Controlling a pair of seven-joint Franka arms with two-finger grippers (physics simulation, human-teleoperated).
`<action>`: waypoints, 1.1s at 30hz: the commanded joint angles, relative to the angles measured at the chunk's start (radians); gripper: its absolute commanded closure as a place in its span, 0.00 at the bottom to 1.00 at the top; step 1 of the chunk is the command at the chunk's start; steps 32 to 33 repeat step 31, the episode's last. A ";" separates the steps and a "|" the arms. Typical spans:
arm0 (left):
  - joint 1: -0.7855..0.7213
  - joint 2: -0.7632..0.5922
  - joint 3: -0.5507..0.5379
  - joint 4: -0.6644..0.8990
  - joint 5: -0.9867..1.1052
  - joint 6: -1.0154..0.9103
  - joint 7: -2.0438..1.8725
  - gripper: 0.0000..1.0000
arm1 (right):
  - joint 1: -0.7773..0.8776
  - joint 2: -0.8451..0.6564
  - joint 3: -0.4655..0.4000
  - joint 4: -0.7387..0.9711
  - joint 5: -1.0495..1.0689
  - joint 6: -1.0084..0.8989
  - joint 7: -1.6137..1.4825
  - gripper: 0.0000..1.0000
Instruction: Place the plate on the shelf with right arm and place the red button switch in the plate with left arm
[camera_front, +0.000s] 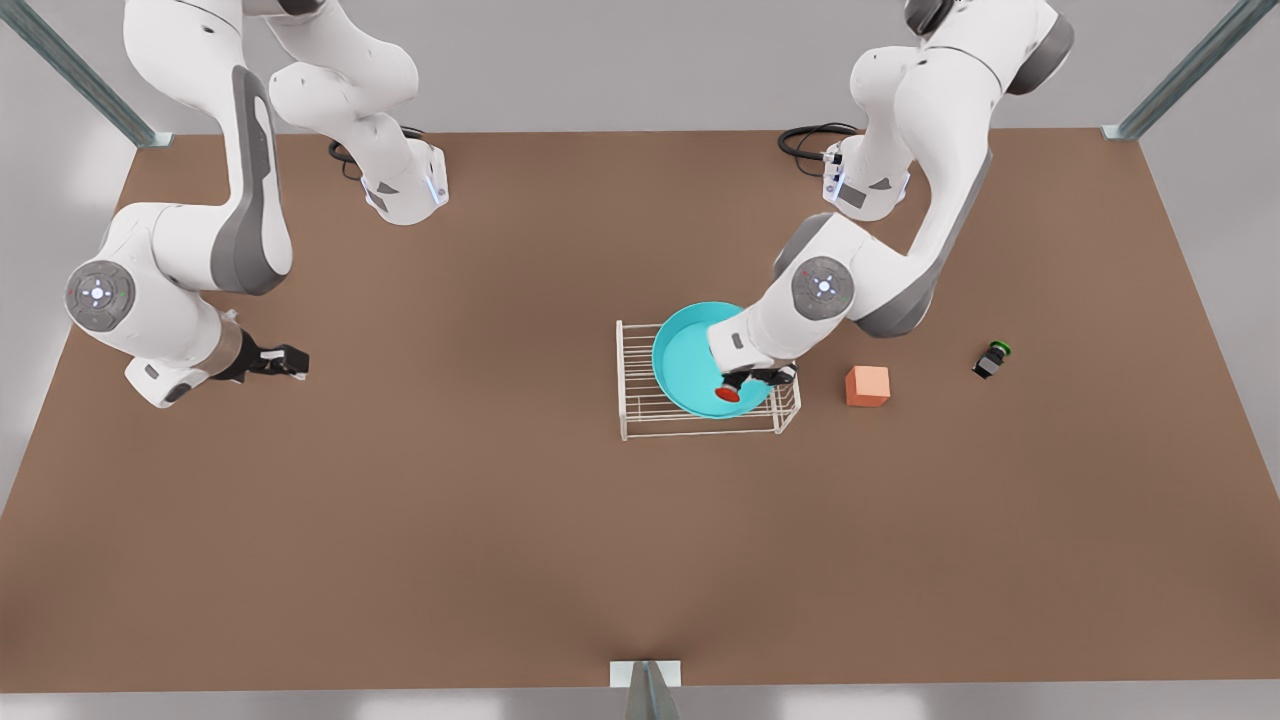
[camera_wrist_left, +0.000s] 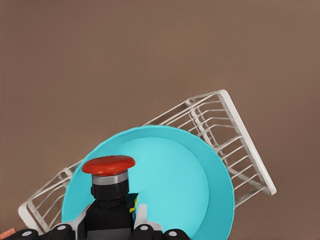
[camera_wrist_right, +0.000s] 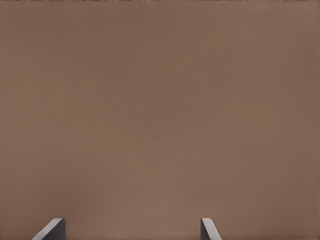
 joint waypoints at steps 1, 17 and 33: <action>-0.004 0.000 0.000 -0.017 -0.023 -0.022 -0.670 0.85 | 0.003 0.000 -0.001 0.000 -0.004 0.014 0.060 0.00; 0.240 0.000 0.009 0.239 0.129 -0.460 -0.233 0.00 | 0.003 0.006 -0.001 0.002 -0.004 0.014 0.058 0.00; 0.106 -0.235 0.456 0.030 -0.089 -0.241 0.215 0.00 | 0.001 0.017 -0.001 0.019 -0.004 0.000 0.047 0.00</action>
